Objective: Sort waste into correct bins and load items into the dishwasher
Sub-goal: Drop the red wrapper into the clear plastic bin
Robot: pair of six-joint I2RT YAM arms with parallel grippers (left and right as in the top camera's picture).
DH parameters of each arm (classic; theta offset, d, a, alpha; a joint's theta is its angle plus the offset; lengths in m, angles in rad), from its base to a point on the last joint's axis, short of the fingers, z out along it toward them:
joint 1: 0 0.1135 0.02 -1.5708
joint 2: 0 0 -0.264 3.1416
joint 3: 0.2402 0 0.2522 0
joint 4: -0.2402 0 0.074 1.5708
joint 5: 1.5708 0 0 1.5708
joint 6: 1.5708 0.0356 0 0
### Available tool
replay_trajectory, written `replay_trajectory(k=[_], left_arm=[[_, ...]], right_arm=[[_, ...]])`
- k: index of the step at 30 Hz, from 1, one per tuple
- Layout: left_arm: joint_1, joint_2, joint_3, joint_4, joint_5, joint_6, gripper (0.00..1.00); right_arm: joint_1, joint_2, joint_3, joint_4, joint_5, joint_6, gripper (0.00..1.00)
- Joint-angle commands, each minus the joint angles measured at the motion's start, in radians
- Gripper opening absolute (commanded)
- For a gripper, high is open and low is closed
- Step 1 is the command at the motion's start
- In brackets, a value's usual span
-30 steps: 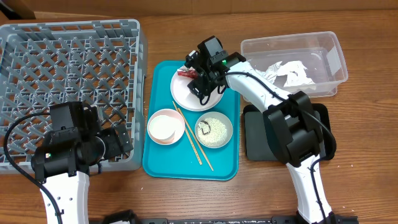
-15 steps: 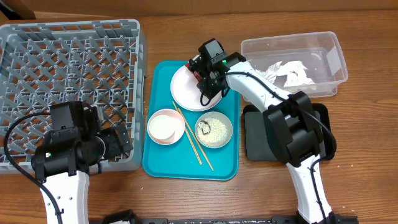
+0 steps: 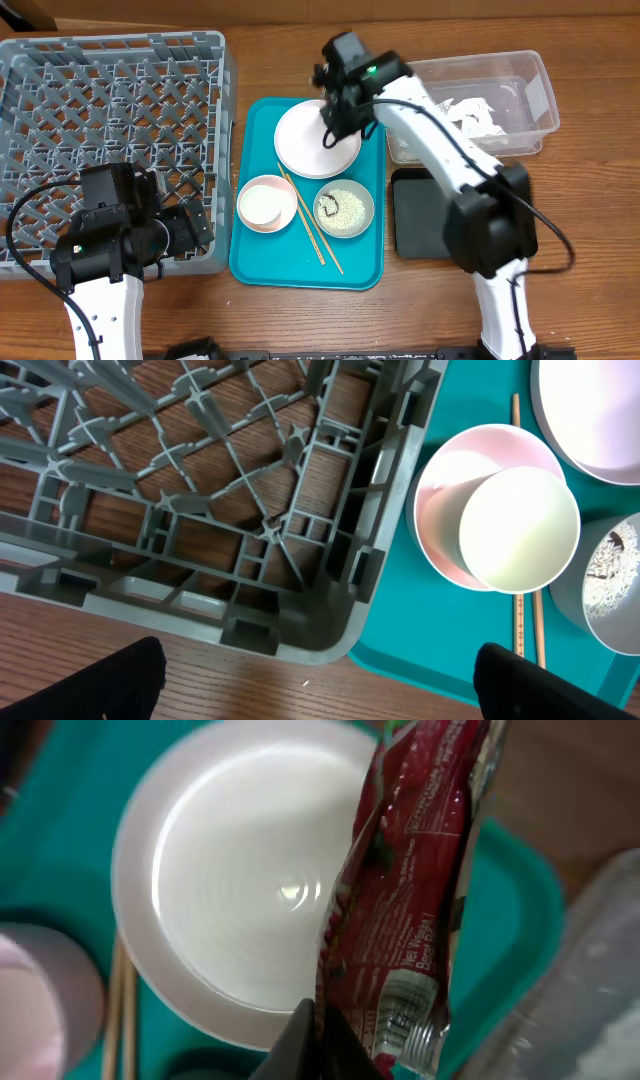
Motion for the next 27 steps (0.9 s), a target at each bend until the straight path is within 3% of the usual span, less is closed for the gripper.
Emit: replay_trajectory(k=[1, 5, 11, 13, 15, 20, 27], left_arm=[[0.005, 0.006, 0.024, 0.005, -0.006, 0.019, 1.0], [0.005, 0.006, 0.024, 0.008, -0.004, 0.019, 1.0], [0.005, 0.006, 0.024, 0.012, -0.002, 0.015, 1.0], [0.005, 0.006, 0.024, 0.012, -0.002, 0.015, 1.0], [0.005, 0.006, 0.024, 0.012, -0.002, 0.015, 1.0], [0.005, 0.006, 0.024, 0.016, -0.002, 0.016, 1.0], [0.005, 0.006, 0.024, 0.019, -0.003, 0.016, 1.0]], right_arm=[[-0.089, -0.146, 0.046, -0.008, 0.006, 0.19, 0.04], [-0.229, -0.16, 0.045, -0.063, 0.003, 0.355, 0.04], [-0.344, -0.155, 0.021, -0.086, -0.006, 0.367, 0.04], [-0.359, -0.154, 0.01, -0.085, -0.006, 0.366, 0.12], [-0.362, -0.153, 0.009, -0.082, -0.006, 0.366, 0.3], [-0.362, -0.153, 0.009, -0.082, -0.006, 0.365, 0.56], [-0.415, -0.235, 0.01, -0.146, -0.019, 0.396, 0.64]])
